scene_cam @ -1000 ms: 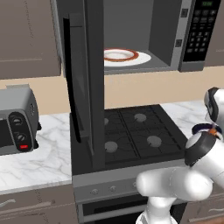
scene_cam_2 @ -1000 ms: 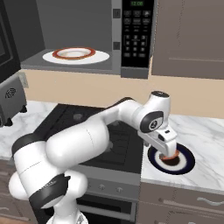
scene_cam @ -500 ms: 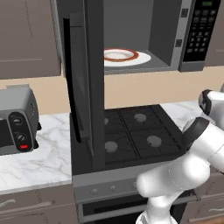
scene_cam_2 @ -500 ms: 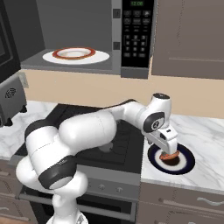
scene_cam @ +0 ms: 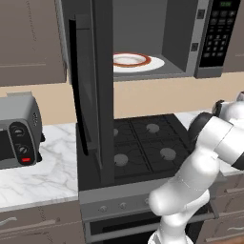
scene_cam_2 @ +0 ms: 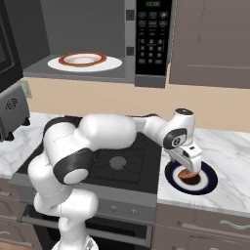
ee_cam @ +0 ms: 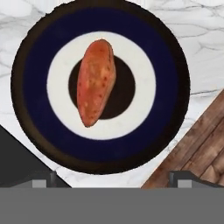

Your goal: Pick the sweet potato from the counter and place it in the microwave. Then turn on the microwave.

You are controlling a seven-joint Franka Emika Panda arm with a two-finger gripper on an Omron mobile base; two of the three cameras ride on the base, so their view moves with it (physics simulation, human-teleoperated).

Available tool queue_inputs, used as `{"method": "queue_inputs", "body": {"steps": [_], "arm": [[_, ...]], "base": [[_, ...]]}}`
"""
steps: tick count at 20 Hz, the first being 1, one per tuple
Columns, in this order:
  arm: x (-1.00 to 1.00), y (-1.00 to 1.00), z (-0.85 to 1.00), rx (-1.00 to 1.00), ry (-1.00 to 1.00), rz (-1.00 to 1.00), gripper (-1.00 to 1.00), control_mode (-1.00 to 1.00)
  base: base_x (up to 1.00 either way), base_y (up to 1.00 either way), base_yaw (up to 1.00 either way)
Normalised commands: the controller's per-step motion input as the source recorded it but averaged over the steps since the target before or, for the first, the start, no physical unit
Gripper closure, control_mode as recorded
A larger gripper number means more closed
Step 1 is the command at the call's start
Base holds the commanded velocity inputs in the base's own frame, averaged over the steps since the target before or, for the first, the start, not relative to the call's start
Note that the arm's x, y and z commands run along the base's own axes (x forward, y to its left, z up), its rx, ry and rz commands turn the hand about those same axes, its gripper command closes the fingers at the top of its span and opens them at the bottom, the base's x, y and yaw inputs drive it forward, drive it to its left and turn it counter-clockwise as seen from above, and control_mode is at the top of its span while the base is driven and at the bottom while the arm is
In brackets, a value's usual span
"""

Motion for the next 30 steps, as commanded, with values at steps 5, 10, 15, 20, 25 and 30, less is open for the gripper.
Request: {"method": "queue_inputs", "body": {"steps": [5,10,15,20,25,30], "arm": [[0.27,-0.27,-0.23,0.0,0.0,-0.01,-1.0,-1.0],[0.17,-0.2,-0.2,0.01,0.0,0.0,-1.0,-1.0],[0.19,-0.04,-0.21,0.02,0.0,0.0,-1.0,-1.0],[0.18,-0.04,-0.3,0.01,0.0,0.0,-1.0,-1.0],[0.18,-0.03,-0.38,0.0,0.0,0.0,-1.0,-1.0],[0.17,-0.03,-0.28,0.0,0.0,0.0,-1.0,-1.0]], "base": [[0.0,0.0,0.0],[0.0,0.0,0.0],[0.0,0.0,0.0],[0.0,0.0,0.0],[0.0,0.0,0.0],[0.0,0.0,0.0]]}}
